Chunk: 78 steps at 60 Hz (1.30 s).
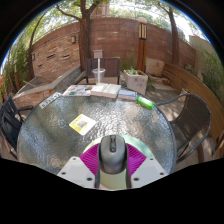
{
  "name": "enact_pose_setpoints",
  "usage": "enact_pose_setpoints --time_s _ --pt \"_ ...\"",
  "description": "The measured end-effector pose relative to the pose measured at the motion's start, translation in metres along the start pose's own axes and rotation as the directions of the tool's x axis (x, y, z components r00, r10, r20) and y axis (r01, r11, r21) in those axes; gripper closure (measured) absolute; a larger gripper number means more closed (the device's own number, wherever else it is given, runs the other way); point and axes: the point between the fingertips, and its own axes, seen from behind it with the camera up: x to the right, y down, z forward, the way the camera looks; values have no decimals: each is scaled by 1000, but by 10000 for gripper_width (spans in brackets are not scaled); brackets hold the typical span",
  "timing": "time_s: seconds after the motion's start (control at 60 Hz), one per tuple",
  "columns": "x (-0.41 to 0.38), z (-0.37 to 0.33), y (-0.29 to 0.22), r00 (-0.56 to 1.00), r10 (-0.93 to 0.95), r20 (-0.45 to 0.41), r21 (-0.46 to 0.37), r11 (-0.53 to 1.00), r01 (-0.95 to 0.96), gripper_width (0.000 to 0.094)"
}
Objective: Arrange mouse
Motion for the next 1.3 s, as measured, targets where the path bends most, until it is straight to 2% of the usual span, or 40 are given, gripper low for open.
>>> enact_pose_setpoints --time_s 0.05,0.133,0.2,0.283,0.333,0.417,0.6,0.867,1.05,1.3 --pt "8 11 27 1000 23 4 -66 998 -22 558" --pt "13 24 58 999 25 34 -129 991 -20 466" --pt "14 19 57 999 1 32 -114 993 3 385" --pt "12 1 37 999 -29 28 -81 996 31 63" --pt "8 -13 32 999 -26 26 -64 998 27 106" --pt "1 -43 20 1000 -16 17 -43 999 17 72" --pt "-9 -129 3 998 -37 -48 32 999 39 79" --pt "-38 -251 16 995 -52 -84 98 993 60 77" --pt "-45 -289 28 993 -68 -95 108 991 78 79" --pt "-53 -300 31 995 -69 -79 112 991 77 79"
